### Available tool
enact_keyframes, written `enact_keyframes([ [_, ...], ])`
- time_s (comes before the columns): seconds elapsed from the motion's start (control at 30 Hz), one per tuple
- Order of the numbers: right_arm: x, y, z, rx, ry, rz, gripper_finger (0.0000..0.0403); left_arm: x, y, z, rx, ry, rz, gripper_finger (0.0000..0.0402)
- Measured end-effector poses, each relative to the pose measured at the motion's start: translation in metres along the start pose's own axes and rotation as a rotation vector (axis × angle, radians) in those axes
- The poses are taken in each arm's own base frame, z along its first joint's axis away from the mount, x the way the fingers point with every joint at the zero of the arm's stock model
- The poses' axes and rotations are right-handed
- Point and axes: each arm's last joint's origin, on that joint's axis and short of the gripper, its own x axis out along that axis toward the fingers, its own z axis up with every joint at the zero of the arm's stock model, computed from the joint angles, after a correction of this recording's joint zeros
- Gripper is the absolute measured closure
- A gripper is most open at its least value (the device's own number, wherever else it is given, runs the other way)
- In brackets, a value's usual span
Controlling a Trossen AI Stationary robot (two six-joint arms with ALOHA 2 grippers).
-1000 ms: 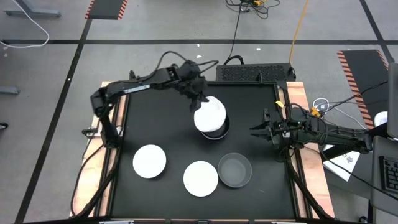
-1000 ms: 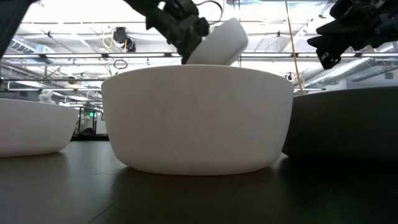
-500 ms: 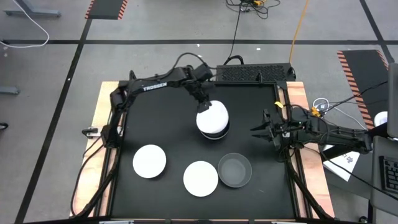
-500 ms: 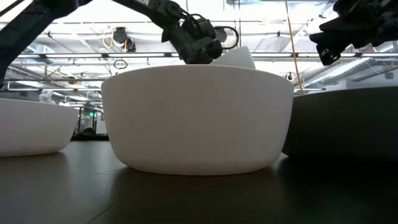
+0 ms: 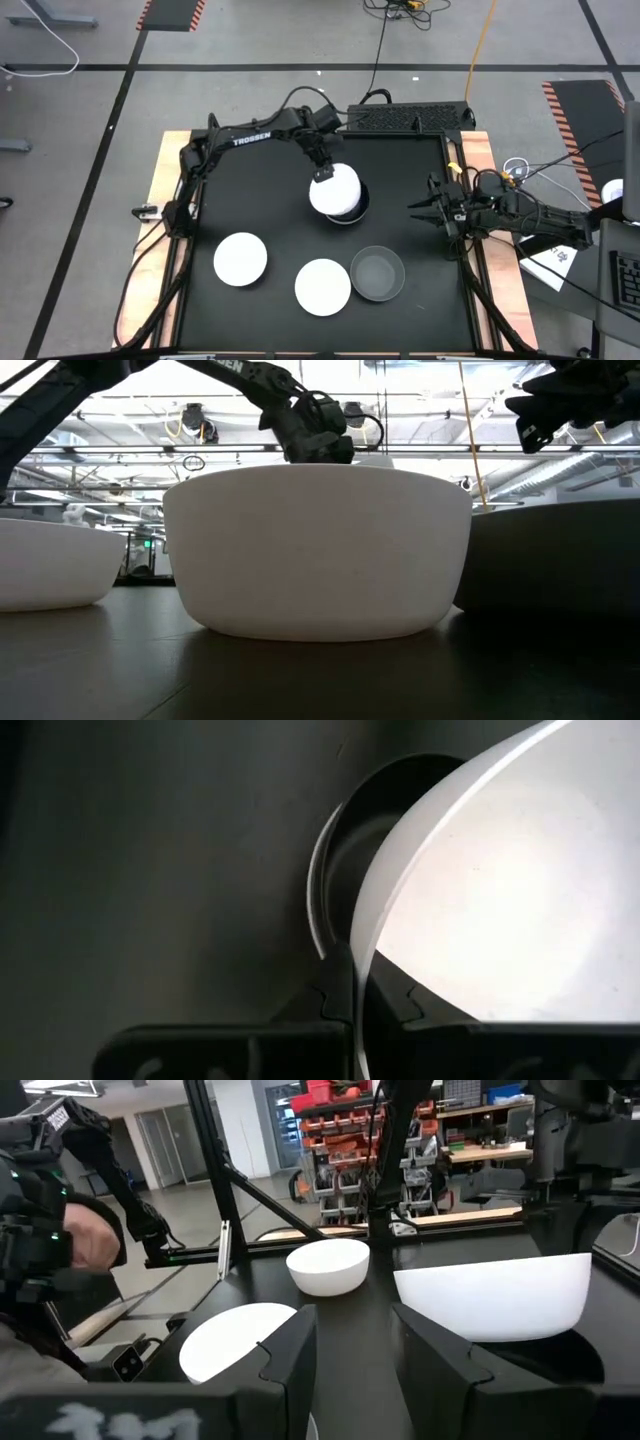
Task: Nest bowls inside each other
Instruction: Stack the top left white bowl on the black bowl
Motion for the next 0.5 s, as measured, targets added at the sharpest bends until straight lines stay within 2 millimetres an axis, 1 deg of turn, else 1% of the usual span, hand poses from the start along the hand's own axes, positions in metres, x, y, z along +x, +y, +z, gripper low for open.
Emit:
enact_keyframes([
  [0.17,0.0,0.0,0.0,0.001,0.002,-0.001,0.0282,0.001,-0.001,0.009,0.035,-0.082,0.016,0.0401],
  [0.2,0.0,0.0,0.0,0.001,0.002,-0.001,0.0282,0.004,-0.002,0.01,0.041,-0.09,0.016,0.0401],
  [0.27,0.0,0.0,-0.001,0.002,0.006,-0.001,0.0282,0.01,0.0,0.012,0.041,-0.097,0.015,0.0401],
  [0.4,0.0,0.0,-0.001,0.005,0.014,-0.003,0.0282,0.033,0.004,0.007,0.024,-0.042,-0.001,0.0401],
  [0.5,0.0,0.0,-0.002,0.008,0.021,-0.004,0.0282,0.043,0.004,0.001,0.004,0.018,-0.005,0.0401],
])
